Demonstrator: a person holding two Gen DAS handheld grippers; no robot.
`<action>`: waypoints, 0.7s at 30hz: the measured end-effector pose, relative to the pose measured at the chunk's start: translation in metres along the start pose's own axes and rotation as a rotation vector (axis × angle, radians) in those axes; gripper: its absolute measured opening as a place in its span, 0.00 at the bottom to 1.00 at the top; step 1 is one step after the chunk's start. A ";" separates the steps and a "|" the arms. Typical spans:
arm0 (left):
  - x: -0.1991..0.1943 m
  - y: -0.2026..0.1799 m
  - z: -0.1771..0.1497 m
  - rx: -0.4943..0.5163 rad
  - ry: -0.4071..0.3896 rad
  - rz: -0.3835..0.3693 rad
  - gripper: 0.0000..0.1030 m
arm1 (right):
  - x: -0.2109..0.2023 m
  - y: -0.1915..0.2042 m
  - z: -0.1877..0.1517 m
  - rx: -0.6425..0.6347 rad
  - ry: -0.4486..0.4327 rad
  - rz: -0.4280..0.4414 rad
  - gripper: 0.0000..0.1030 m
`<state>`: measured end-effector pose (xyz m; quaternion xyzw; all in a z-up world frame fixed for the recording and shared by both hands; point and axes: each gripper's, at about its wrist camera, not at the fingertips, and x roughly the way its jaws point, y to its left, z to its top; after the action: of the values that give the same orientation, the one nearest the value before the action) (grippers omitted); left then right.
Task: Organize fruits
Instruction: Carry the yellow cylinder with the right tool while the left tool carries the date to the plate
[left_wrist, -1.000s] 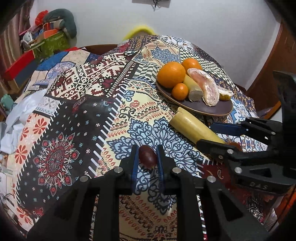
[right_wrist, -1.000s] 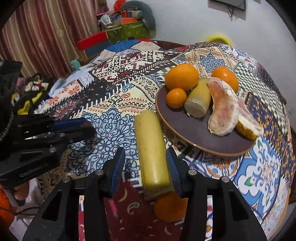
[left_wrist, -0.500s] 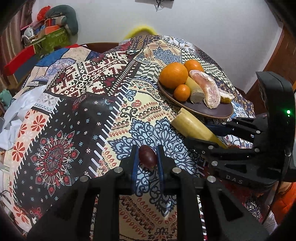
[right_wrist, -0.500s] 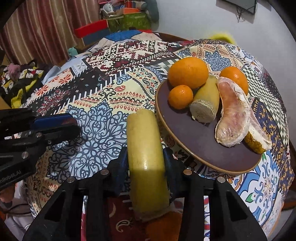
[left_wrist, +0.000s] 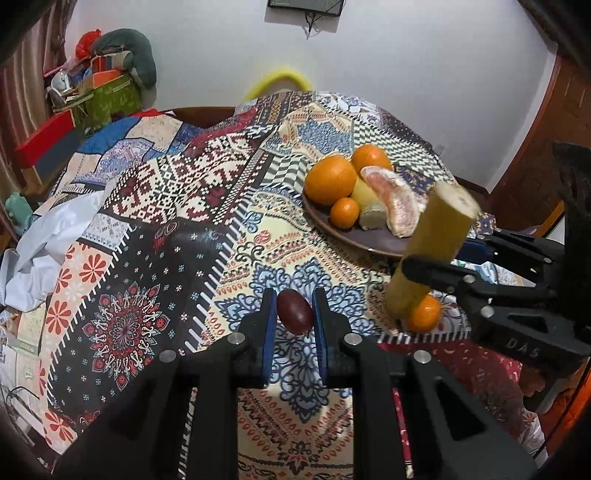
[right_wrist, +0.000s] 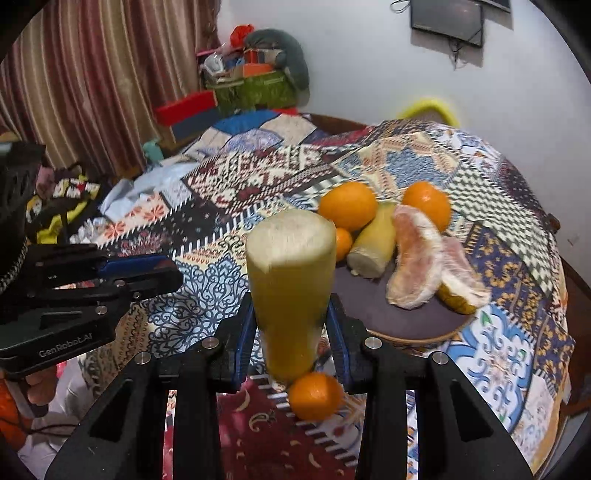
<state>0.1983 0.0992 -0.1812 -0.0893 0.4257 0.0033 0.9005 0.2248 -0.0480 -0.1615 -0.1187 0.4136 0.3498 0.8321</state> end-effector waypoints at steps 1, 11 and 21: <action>-0.002 -0.002 0.001 0.003 -0.004 -0.003 0.18 | -0.004 -0.002 0.000 0.008 -0.010 -0.005 0.33; -0.013 -0.024 0.012 0.035 -0.035 -0.033 0.18 | -0.048 -0.024 -0.004 0.042 -0.105 -0.081 0.33; -0.002 -0.044 0.027 0.061 -0.043 -0.064 0.18 | -0.068 -0.056 -0.007 0.093 -0.160 -0.139 0.33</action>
<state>0.2215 0.0600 -0.1564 -0.0754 0.4031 -0.0364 0.9113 0.2303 -0.1250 -0.1184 -0.0802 0.3524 0.2800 0.8894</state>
